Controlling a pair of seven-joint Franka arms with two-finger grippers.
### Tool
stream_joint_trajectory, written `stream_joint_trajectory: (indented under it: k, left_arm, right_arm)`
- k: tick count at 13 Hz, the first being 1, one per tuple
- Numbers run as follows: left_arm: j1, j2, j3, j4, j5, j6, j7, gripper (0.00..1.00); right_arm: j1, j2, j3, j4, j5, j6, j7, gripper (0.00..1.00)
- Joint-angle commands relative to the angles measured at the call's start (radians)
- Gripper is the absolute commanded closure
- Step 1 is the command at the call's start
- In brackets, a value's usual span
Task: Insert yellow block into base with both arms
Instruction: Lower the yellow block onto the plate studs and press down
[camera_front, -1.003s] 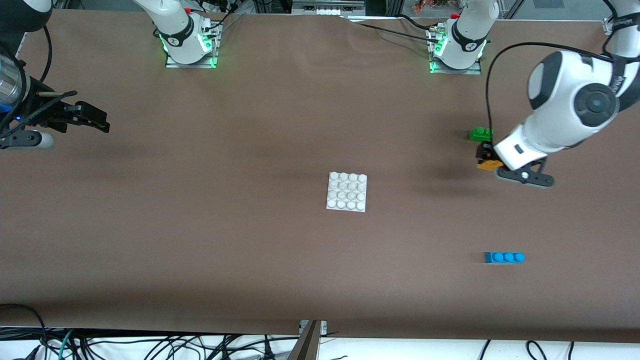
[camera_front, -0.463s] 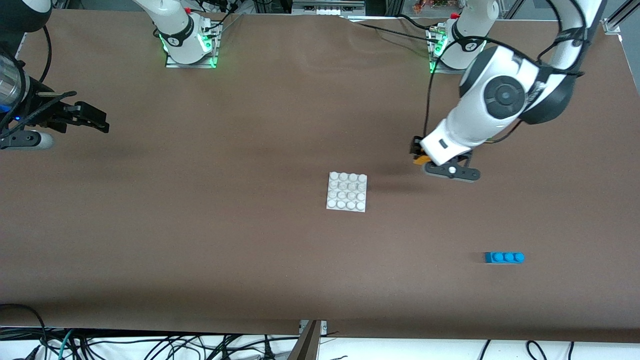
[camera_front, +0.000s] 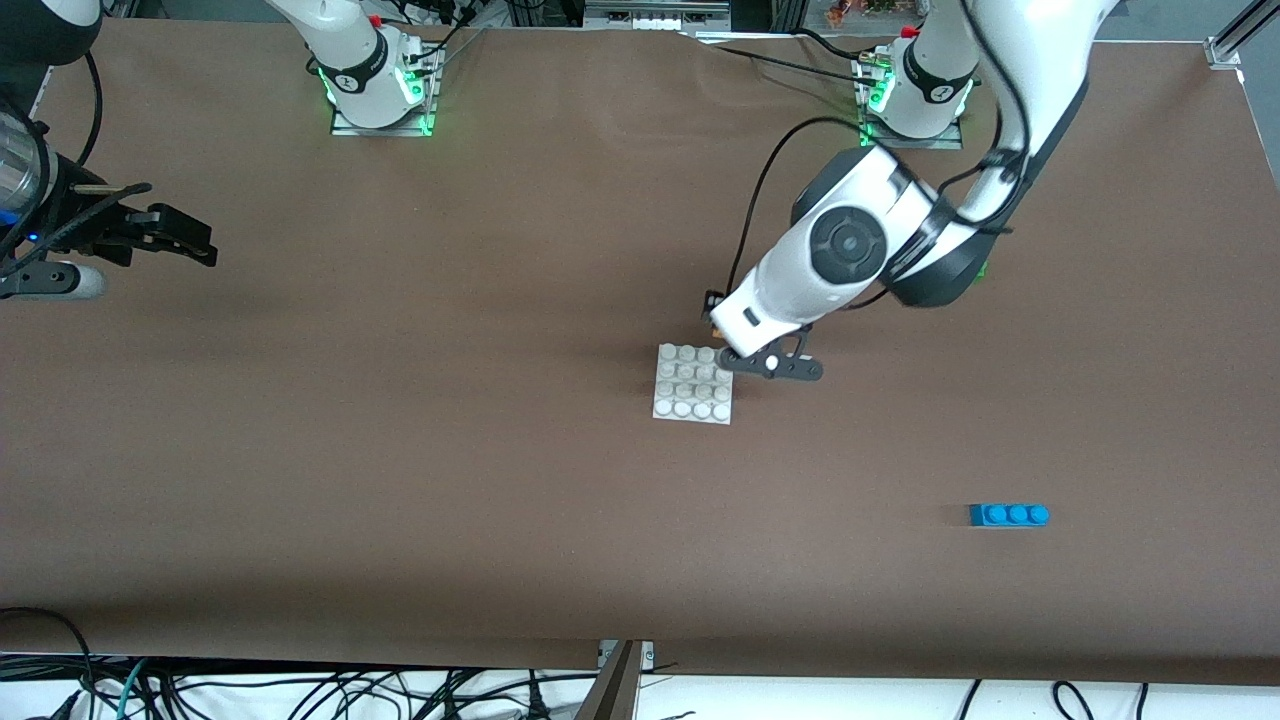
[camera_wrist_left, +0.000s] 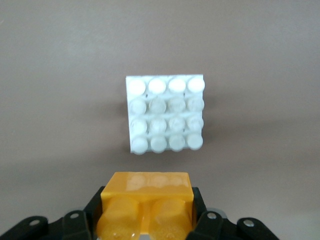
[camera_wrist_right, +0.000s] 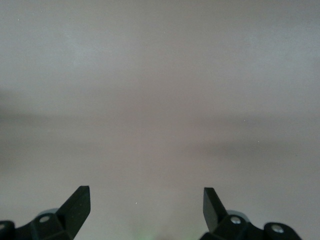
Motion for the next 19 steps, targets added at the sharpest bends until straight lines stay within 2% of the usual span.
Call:
stream_joint_trajectory:
  k: [1, 3, 6, 10, 12, 19]
  left_arm:
    - [-0.133, 0.103, 0.098, 0.109, 0.05, 0.025, -0.017, 0.92]
    - [-0.19, 0.132, 0.149, 0.109, 0.05, 0.069, -0.019, 0.92]
    - [-0.208, 0.174, 0.16, 0.107, 0.055, 0.131, -0.023, 0.92]
    - [-0.296, 0.192, 0.277, 0.107, 0.056, 0.151, -0.022, 0.92]
    - [-0.308, 0.212, 0.28, 0.106, 0.058, 0.189, -0.032, 0.92]
    - [-0.367, 0.222, 0.324, 0.103, 0.078, 0.191, -0.086, 0.92]
  right_arm:
    - [-0.008, 0.007, 0.003, 0.02, -0.009, -0.004, -0.012, 0.0]
    - [-0.006, 0.008, 0.003, 0.019, -0.004, -0.004, -0.012, 0.0]
    - [-0.006, 0.013, 0.003, 0.019, -0.004, -0.004, -0.012, 0.0]
    - [-0.006, 0.013, 0.003, 0.019, -0.007, -0.004, -0.012, 0.0]
    - [-0.005, 0.013, 0.003, 0.02, -0.009, -0.004, -0.012, 0.0]
    - [-0.003, 0.013, 0.005, 0.02, -0.009, -0.004, -0.011, 0.0]
